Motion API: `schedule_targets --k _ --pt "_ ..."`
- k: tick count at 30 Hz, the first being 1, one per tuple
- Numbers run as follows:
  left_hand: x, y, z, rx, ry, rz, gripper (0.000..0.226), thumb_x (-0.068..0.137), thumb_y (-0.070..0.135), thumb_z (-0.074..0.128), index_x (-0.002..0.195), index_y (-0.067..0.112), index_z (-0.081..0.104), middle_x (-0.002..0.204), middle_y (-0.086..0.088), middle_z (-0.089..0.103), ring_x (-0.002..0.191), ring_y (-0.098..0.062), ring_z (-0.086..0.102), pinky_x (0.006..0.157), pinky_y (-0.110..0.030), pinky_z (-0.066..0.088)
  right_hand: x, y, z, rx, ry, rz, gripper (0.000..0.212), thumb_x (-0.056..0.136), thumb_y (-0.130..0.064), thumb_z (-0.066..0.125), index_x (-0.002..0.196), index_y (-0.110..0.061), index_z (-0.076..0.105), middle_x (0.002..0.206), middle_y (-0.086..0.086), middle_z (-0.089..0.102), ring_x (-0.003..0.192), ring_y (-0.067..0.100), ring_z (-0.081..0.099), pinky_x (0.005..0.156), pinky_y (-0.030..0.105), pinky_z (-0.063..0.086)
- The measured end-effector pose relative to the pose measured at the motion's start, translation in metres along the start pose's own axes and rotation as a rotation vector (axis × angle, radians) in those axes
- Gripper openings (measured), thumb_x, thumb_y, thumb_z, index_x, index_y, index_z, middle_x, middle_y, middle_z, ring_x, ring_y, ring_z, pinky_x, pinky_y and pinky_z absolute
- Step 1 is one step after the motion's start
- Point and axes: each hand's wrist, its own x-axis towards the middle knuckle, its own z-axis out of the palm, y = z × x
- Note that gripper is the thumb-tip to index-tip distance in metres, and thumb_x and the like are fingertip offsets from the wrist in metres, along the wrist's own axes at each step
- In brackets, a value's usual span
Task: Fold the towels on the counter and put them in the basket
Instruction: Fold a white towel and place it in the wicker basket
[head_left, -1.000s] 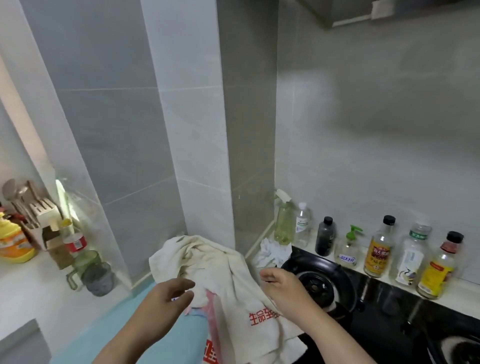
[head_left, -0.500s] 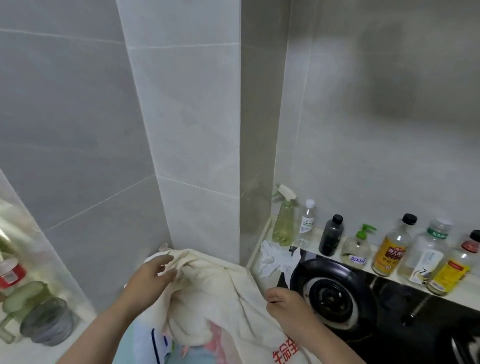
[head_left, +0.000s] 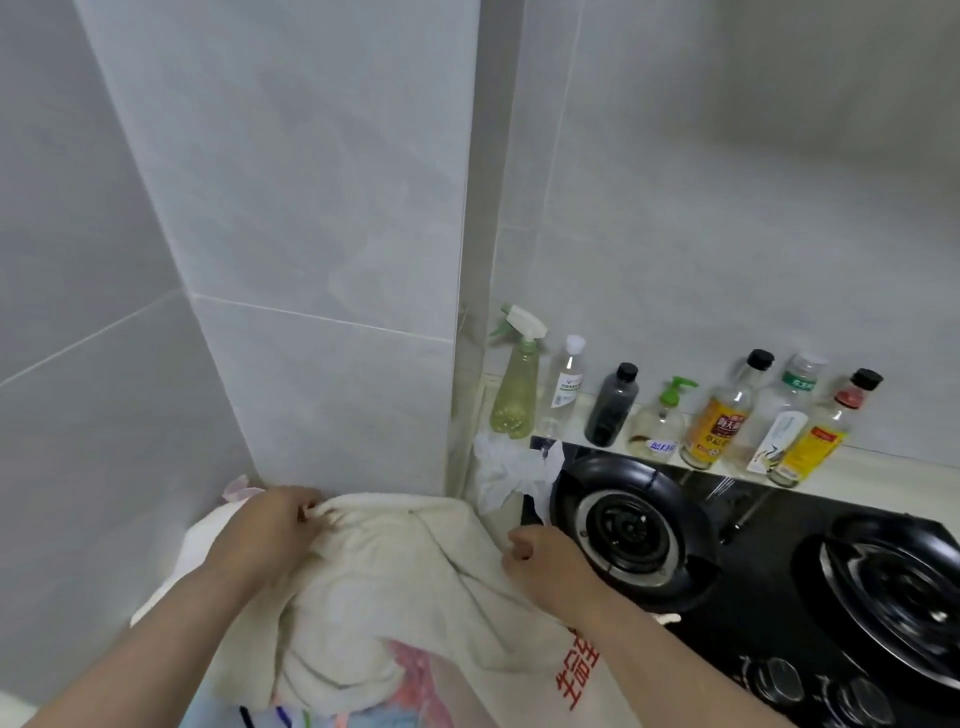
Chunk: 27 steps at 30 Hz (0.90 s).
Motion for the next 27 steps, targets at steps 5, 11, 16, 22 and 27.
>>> schedule_targets --k 5,11,16,22,27 --pt "0.006 -0.006 -0.001 -0.036 -0.029 0.003 0.024 0.079 0.022 0.059 0.064 0.042 0.059 0.086 0.012 0.058 0.089 -0.016 0.058 0.077 -0.029 0.043 -0.002 0.002 0.008 -0.132 -0.034 0.021 0.013 0.086 -0.028 0.061 0.088 -0.019 0.070 0.081 -0.007 0.060 0.086 0.014 0.062 0.075 0.021 0.047" --pt "-0.012 0.000 -0.015 0.100 -0.116 0.065 0.012 0.082 0.026 0.050 0.071 0.023 0.046 0.075 0.014 0.053 0.082 -0.010 0.050 0.080 -0.022 0.035 -0.023 -0.007 -0.002 -0.013 0.199 -0.059 0.008 0.095 -0.023 0.051 0.091 -0.017 0.055 0.082 -0.006 0.058 0.082 0.014 0.057 0.071 0.025 0.043" --pt "-0.043 -0.002 -0.023 -0.184 -0.133 0.004 0.014 0.075 0.005 0.061 0.077 0.015 0.052 0.071 0.004 0.053 0.062 -0.009 0.043 0.056 -0.016 0.032 -0.058 -0.032 -0.018 0.305 0.289 -0.145 0.017 0.086 -0.009 0.059 0.078 -0.024 0.056 0.072 -0.009 0.054 0.065 0.005 0.047 0.059 0.015 0.039" --pt "-0.113 0.001 -0.054 -0.420 -0.198 -0.049 0.004 0.060 0.020 0.053 0.057 0.018 0.052 0.055 0.004 0.043 0.053 -0.012 0.038 0.051 -0.025 0.027 -0.118 -0.066 -0.033 0.327 0.267 -0.293 0.030 0.090 -0.002 0.052 0.096 -0.023 0.073 0.092 -0.022 0.061 0.073 -0.010 0.053 0.070 0.003 0.037" --pt "-0.178 0.003 -0.094 -0.586 -0.006 -0.123 0.019 0.058 0.034 0.061 0.058 0.016 0.054 0.057 -0.001 0.053 0.056 -0.017 0.048 0.058 -0.029 0.033 -0.176 -0.095 -0.046 0.349 0.208 -0.381 0.048 0.088 0.002 0.049 0.127 -0.025 0.061 0.127 -0.013 0.053 0.110 0.001 0.050 0.080 0.001 0.038"
